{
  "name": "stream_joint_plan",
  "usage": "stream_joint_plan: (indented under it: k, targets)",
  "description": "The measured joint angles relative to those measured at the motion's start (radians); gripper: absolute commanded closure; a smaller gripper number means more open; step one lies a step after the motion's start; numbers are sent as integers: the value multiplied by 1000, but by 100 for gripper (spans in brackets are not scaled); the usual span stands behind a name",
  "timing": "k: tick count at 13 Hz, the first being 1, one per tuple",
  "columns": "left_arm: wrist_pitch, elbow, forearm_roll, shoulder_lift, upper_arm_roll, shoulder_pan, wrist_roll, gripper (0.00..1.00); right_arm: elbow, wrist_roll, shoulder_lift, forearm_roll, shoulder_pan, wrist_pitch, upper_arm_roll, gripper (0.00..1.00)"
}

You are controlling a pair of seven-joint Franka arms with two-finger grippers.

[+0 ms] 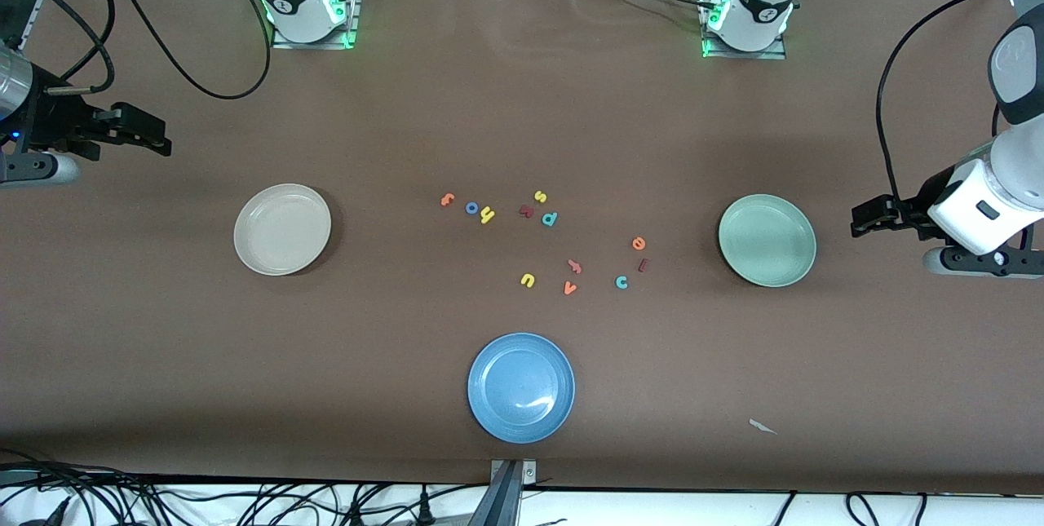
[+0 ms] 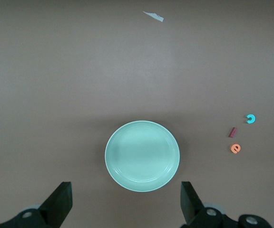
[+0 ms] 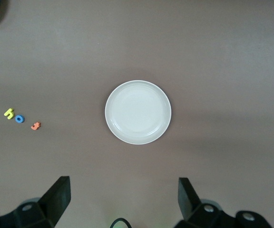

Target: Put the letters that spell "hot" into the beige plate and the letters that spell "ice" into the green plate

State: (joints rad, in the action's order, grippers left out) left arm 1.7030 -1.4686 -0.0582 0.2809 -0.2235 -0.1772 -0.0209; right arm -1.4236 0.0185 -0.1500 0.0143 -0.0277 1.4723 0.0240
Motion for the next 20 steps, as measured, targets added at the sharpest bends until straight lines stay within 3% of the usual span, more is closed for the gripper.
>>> stream_joint_plan:
  k: [20]
  targets:
    - [8,-2,0,0,0,0,0,0,-8,2,-22,-35,12,3,2,0]
